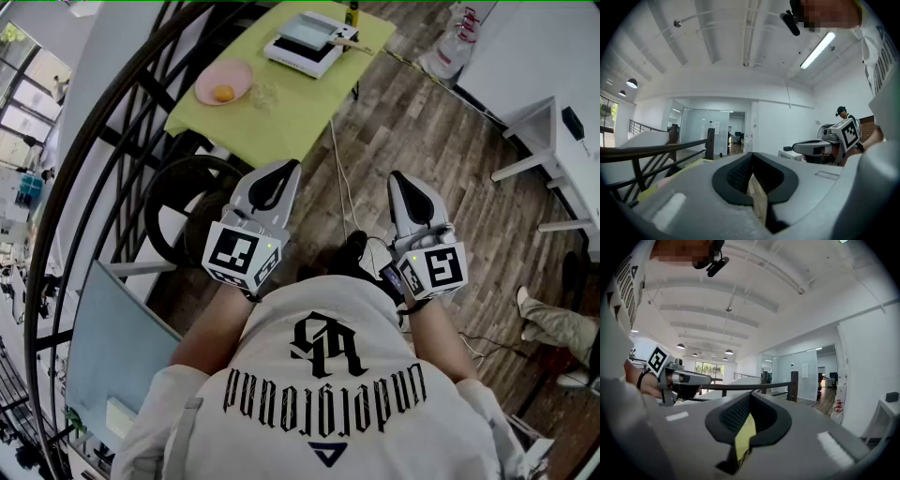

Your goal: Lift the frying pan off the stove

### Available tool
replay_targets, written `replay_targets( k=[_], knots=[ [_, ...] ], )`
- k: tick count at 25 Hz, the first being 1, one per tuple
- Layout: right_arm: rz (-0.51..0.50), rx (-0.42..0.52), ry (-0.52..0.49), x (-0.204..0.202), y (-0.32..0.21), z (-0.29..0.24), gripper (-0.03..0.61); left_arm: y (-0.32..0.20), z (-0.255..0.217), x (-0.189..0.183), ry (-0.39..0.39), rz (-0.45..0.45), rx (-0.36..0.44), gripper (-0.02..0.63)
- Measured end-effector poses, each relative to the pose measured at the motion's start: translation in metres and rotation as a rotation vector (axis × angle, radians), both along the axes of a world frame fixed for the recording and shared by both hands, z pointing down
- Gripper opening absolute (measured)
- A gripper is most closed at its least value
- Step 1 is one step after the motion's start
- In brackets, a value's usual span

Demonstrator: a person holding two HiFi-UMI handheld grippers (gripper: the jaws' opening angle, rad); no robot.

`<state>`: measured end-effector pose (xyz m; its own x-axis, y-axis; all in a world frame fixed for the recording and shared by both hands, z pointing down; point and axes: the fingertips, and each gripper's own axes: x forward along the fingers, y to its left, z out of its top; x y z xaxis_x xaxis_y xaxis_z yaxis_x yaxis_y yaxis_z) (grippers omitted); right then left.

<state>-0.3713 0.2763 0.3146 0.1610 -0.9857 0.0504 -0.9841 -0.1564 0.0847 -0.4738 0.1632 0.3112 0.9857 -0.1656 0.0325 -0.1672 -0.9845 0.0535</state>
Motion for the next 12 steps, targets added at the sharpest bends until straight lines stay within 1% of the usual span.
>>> replay_targets(
  k=[6,12],
  knots=[
    [-0.002,-0.011,-0.009,0.015,-0.004,0.007,0.002,-0.007,0.002,0.013,0.006,-0.007,-0.015,0.005],
    [-0.011,-0.036,-0.05,0.041,-0.008,0.024,0.002,-0.012,0.016,0.044,-0.016,0.006,-0.031,0.005]
  ],
)
